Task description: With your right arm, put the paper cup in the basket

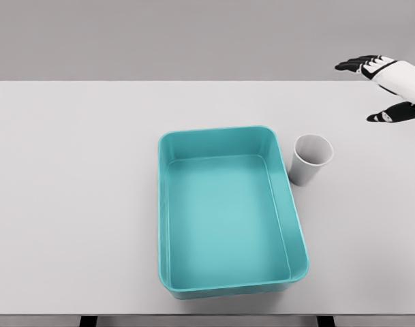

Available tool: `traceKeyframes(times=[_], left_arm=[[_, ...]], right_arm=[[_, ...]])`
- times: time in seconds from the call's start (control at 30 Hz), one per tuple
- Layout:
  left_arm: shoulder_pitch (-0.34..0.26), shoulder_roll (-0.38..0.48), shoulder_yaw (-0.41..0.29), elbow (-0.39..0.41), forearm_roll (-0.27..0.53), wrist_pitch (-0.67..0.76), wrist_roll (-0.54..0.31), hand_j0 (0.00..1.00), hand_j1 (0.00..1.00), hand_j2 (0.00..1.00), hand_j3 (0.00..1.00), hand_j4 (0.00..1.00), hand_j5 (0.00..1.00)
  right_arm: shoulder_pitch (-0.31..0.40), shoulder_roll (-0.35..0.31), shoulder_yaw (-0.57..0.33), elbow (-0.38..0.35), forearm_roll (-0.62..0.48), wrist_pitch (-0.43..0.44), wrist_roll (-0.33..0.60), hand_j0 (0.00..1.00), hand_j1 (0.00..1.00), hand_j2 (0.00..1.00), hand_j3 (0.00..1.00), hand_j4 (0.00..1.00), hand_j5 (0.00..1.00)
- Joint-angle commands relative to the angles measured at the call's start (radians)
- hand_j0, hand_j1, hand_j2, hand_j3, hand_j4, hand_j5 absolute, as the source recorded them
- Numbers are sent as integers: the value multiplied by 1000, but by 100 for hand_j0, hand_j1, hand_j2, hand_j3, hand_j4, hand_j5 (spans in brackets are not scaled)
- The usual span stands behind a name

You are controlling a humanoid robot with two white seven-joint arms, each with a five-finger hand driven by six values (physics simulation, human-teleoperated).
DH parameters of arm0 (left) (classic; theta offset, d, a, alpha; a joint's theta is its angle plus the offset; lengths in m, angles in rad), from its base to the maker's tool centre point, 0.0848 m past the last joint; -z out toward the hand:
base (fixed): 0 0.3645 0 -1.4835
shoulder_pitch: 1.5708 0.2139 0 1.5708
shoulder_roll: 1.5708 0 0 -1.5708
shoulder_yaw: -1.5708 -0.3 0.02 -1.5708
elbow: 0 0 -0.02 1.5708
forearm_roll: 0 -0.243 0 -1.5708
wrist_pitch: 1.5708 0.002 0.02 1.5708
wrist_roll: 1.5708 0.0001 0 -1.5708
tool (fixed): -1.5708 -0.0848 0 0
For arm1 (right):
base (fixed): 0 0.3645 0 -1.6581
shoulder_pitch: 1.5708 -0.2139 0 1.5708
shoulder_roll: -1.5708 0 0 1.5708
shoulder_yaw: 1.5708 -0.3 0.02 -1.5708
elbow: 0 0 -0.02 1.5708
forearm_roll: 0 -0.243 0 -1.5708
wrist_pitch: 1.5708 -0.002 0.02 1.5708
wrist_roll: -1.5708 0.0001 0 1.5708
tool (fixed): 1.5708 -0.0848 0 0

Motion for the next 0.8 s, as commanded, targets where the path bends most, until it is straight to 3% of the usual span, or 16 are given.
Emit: traceKeyframes(times=[0.0, 0.07, 0.17, 0.3, 0.37, 0.47, 0.6, 0.77], left_arm=[[0, 0, 0, 0, 0, -1, 0, 100, 100, 100, 100, 100, 100], [0, 0, 0, 0, 0, -1, 0, 100, 100, 100, 100, 100, 100], [0, 0, 0, 0, 0, 0, 0, 100, 100, 100, 100, 100, 100], [0, 0, 0, 0, 0, 0, 0, 100, 100, 100, 100, 100, 100], [0, 0, 0, 0, 0, -1, 0, 100, 100, 100, 100, 100, 100], [0, 0, 0, 0, 0, 0, 0, 100, 100, 100, 100, 100, 100], [0, 0, 0, 0, 0, 0, 0, 100, 100, 100, 100, 100, 100], [0, 0, 0, 0, 0, 0, 0, 100, 100, 100, 100, 100, 100]], right_arm=[[0, -18, -1, 0, -11, -1, -7, 100, 100, 100, 100, 100, 100], [28, -18, -2, 1, -28, -1, -7, 100, 100, 100, 100, 100, 100], [144, -19, -2, 5, -230, -1, -5, 100, 100, 100, 100, 100, 100], [224, -19, -1, 31, -441, -1, -7, 100, 100, 100, 100, 100, 100], [233, -11, -2, 31, -454, -1, -10, 100, 100, 100, 100, 100, 100], [285, -1, -1, 26, -537, -1, -106, 100, 100, 100, 100, 100, 100], [318, 18, -1, 18, -563, -1, -111, 100, 100, 100, 100, 100, 100], [360, 87, 15, 14, -614, -1, -113, 100, 100, 100, 100, 100, 100]])
